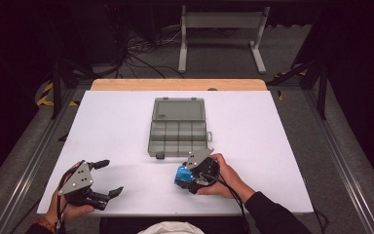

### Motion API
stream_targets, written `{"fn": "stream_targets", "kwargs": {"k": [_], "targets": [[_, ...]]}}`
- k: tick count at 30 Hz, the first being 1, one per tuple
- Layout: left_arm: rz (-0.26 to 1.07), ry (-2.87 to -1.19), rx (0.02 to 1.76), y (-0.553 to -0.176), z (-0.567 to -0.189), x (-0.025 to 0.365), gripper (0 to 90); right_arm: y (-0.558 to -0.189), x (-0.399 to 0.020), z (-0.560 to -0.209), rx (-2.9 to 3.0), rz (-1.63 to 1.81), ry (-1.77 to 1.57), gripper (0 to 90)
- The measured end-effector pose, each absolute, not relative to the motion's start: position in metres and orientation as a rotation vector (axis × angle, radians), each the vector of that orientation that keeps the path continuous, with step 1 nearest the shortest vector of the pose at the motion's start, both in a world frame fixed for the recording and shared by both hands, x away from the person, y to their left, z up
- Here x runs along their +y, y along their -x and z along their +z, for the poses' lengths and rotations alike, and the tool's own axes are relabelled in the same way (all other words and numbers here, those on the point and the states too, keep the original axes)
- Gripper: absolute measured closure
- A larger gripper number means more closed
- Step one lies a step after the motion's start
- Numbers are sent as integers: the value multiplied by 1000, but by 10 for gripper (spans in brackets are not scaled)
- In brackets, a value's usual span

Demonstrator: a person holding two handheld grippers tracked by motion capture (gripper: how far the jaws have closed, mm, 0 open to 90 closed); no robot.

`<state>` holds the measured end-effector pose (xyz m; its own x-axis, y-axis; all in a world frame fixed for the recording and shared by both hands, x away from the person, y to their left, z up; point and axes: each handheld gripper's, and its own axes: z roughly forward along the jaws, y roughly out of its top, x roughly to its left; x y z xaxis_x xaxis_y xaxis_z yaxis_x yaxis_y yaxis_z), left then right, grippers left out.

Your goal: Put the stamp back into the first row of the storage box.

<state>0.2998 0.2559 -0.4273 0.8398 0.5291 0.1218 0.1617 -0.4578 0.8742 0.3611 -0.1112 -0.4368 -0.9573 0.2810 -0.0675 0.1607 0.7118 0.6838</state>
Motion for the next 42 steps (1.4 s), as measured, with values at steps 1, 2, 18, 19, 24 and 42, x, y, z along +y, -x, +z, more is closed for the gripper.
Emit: {"fn": "stream_targets", "kwargs": {"k": [1, 2, 18, 19, 24, 42], "targets": [[468, -2035, 500, -300, -427, 255, 66, -361, -114, -435, 2739, 1086, -376, 317], [468, -2038, 494, -301, -427, 255, 66, -360, -116, -433, 2724, 1088, -386, 317], [470, -2043, 472, -308, -426, 246, 64, -352, -136, -421, 2640, 1133, -462, 317], [471, -2042, 473, -308, -426, 246, 64, -351, -137, -419, 2628, 1136, -465, 317], [470, -2049, 470, -309, -427, 246, 64, -351, -142, -413, 2574, 1150, -507, 317], [473, -2048, 480, -310, -427, 246, 64, -355, -147, -408, 2495, 1172, -588, 317]]}}
